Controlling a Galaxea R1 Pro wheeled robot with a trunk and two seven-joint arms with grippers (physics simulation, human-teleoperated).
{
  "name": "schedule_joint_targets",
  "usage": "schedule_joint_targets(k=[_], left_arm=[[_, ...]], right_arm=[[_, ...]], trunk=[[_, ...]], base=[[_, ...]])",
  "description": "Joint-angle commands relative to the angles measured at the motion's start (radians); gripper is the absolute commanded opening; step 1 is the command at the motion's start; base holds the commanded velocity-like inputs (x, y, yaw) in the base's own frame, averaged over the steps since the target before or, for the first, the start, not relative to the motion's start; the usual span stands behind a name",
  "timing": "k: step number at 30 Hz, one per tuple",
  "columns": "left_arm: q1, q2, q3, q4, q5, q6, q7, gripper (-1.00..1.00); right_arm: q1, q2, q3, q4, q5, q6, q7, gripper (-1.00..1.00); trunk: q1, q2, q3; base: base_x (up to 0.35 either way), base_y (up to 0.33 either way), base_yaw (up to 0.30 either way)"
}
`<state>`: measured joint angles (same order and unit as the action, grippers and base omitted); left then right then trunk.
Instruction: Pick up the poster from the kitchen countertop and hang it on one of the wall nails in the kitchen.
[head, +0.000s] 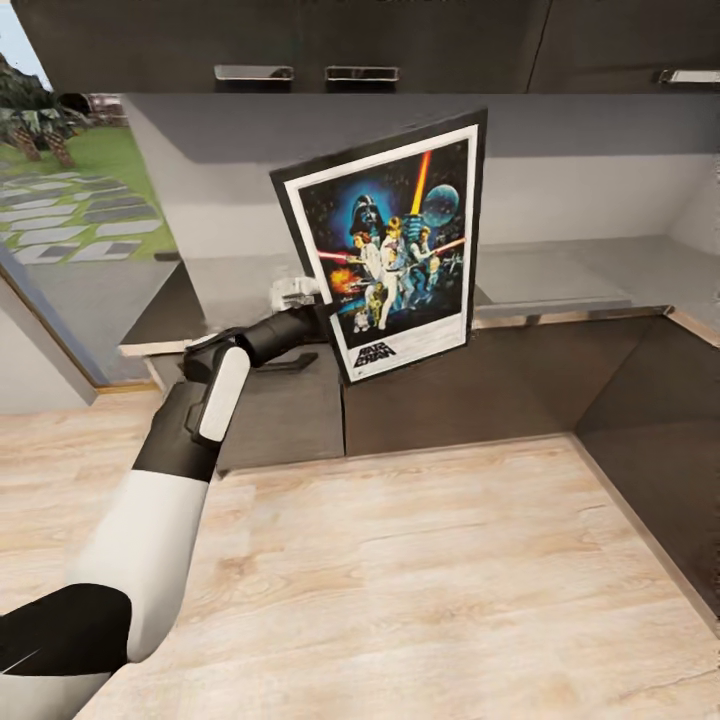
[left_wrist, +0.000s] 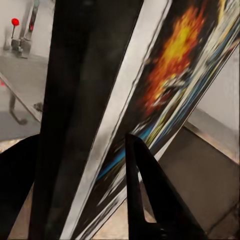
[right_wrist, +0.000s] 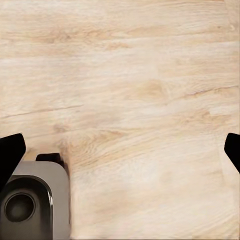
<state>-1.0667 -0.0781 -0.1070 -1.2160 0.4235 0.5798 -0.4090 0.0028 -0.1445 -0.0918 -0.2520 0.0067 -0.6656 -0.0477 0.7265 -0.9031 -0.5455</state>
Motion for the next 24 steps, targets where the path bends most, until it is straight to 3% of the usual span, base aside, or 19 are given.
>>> schedule_joint_targets(k=[1,8,11,12,18,24], left_arm=[[0.011,0.000,0.001,-0.007,0.008,0.008,-0.013,-1.00],[0.118,0.000,0.001,-0.071,0.010,0.008,-0.101,-1.00],[0.226,-0.001,0.001,-0.085,0.010,0.005,-0.114,-1.00],[0.313,-0.004,-0.003,-0.087,0.011,0.002,-0.116,-1.00],[0.361,-0.012,-0.026,-0.080,0.021,-0.001,-0.126,-1.00],[0.395,-0.012,-0.026,-0.080,0.021,-0.001,-0.126,-1.00]], right_arm=[[0.000,0.000,-0.002,-0.001,0.001,-0.002,-0.001,1.00],[0.000,0.000,-0.003,-0.004,-0.001,-0.003,-0.001,1.00],[-0.003,-0.001,-0.005,-0.013,-0.003,-0.004,-0.002,1.00],[-0.012,-0.002,-0.005,-0.017,-0.004,-0.006,-0.003,1.00],[-0.013,-0.003,-0.014,-0.027,-0.004,-0.028,-0.004,1.00],[-0.013,-0.003,-0.014,-0.027,-0.004,-0.028,-0.004,1.00]], trunk=[[0.000,-0.001,-0.001],[0.000,-0.001,-0.001],[0.000,-0.001,-0.001],[0.000,-0.001,-0.001],[0.000,-0.001,-0.001],[0.000,-0.001,-0.001]], base=[[-0.296,0.000,0.000],[-0.119,0.000,0.000],[-0.012,0.000,0.000],[-0.002,0.000,0.000],[0.000,0.000,0.000],[0.000,0.000,0.000]])
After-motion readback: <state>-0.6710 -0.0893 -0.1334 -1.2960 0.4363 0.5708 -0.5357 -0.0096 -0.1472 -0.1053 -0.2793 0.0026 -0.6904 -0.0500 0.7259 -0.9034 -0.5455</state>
